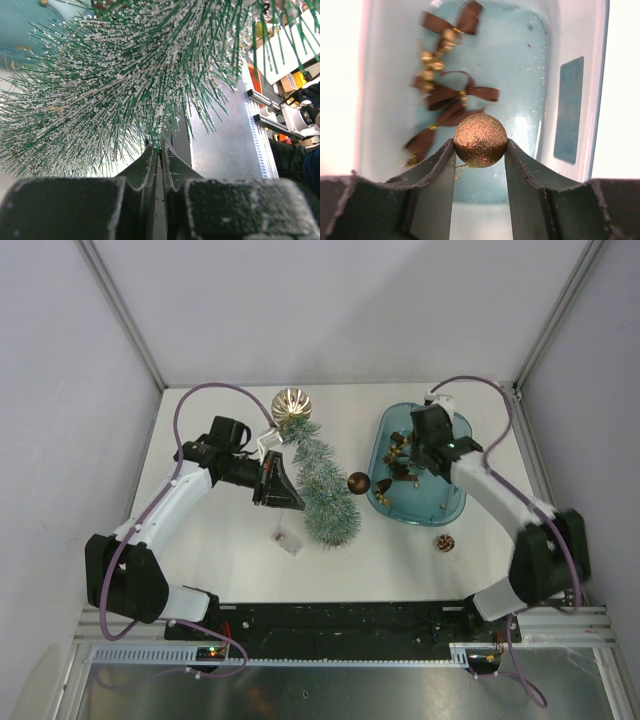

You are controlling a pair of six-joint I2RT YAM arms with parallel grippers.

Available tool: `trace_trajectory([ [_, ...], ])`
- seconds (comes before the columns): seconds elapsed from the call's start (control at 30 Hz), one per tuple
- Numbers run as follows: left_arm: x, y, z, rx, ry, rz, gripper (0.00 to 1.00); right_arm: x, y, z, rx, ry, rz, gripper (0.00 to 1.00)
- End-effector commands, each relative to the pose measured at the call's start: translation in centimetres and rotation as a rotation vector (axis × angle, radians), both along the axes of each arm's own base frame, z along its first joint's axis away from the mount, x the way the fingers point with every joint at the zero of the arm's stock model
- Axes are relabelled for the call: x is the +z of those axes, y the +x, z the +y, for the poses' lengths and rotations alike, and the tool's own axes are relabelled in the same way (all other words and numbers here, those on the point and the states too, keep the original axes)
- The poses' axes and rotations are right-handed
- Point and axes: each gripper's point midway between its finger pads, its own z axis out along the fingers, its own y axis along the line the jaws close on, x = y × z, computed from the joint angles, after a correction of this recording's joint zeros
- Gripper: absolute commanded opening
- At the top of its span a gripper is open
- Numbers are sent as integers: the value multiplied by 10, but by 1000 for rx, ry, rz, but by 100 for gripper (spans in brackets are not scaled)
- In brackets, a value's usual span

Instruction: Decorate the small christmas tree

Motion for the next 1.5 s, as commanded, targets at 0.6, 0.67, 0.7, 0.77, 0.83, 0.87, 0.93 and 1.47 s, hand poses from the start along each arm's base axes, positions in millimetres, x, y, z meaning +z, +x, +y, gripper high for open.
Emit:
trace_trajectory([
  [0.6,25,0,-1,-4,-30,-72,10,203,-227,110,591,705,-389,16],
  [0.67,25,1,-2,-4,-30,-73,10,201,-234,126,617,716,-371,15],
  [0.7,25,1,-2,-3,-29,-73,10,200,-234,131,605,707,-378,15],
  [0.77,26,1,-2,-4,-30,-75,10,197,-240,146,602,675,-394,13],
  [0.83,26,1,-2,-3,-30,-73,10,193,-240,156,553,628,-430,12],
  [0.87,26,1,-2,-3,-29,-72,10,191,-241,161,536,608,-446,12],
  [0.93,26,1,-2,-3,-29,-72,10,188,-238,166,476,566,-484,12],
  [1.47,25,1,-2,-2,-28,-68,10,100,-243,129,296,295,-308,4],
])
